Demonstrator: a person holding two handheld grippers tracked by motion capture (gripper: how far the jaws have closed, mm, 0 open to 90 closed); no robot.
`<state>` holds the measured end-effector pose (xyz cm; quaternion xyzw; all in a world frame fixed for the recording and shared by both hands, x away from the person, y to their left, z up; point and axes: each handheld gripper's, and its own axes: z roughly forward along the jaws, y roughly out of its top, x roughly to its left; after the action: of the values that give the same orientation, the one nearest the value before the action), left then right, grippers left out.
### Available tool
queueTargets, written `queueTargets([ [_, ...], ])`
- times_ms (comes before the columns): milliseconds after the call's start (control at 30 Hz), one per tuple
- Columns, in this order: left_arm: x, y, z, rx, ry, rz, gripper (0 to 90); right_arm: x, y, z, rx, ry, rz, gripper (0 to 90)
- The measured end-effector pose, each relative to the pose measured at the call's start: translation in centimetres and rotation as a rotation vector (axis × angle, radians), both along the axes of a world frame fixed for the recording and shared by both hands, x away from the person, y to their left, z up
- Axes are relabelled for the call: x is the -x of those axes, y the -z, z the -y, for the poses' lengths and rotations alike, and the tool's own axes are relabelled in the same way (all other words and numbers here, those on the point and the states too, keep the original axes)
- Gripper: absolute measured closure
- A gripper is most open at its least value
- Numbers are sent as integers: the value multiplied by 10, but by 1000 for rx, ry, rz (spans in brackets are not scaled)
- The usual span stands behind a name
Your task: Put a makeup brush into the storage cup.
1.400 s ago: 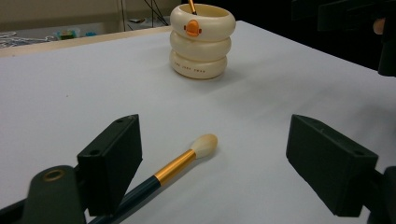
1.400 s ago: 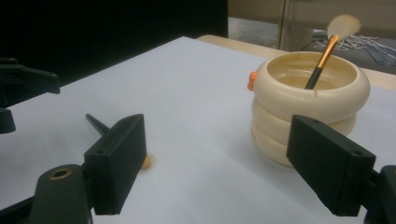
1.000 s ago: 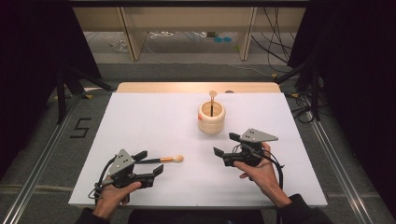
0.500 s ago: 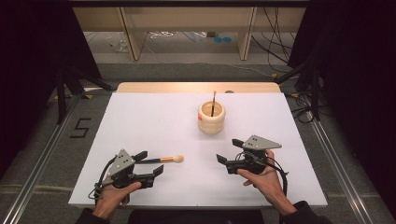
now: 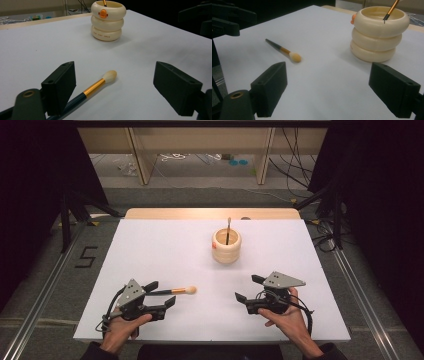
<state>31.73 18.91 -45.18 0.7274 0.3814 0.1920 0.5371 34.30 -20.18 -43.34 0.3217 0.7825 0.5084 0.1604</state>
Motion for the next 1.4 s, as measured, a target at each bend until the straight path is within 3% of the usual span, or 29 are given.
queueTargets([
  [33,-1,0,-1,-17,10,5,179,1,0,0,0,0,-3,159],
  [133,-2,2,1,-8,-4,-16,177,1,1,1,-9,-11,-3,159],
  [200,-5,2,1,-36,9,-6,175,1,1,2,-1,-8,-1,159],
  [367,-11,3,3,-73,7,-30,162,2,2,3,-2,0,-5,159],
  [467,-14,2,1,-115,37,-40,160,3,2,2,-10,-7,-8,159],
  [533,-16,0,-1,-121,23,-40,160,4,2,2,5,-4,-4,159],
  [733,-31,4,0,-188,32,-96,163,3,3,2,10,-13,-17,160],
  [833,-39,3,1,-265,60,-123,162,2,4,3,10,-9,-18,160],
  [900,-44,5,4,-276,69,-139,159,3,4,3,13,-3,-16,160],
  [967,-50,5,4,-338,111,-150,166,2,5,1,13,-6,0,160],
  [1133,-66,5,0,-446,131,-175,195,3,5,0,24,-16,-19,161],
  [1233,-75,6,-1,-446,134,-209,190,2,6,0,25,-24,-1,162],
  [1333,-79,4,-2,-457,145,-212,191,2,6,0,38,-21,-13,162],
  [1400,-82,3,-2,-462,177,-240,193,2,7,-2,35,-36,-14,162],
])
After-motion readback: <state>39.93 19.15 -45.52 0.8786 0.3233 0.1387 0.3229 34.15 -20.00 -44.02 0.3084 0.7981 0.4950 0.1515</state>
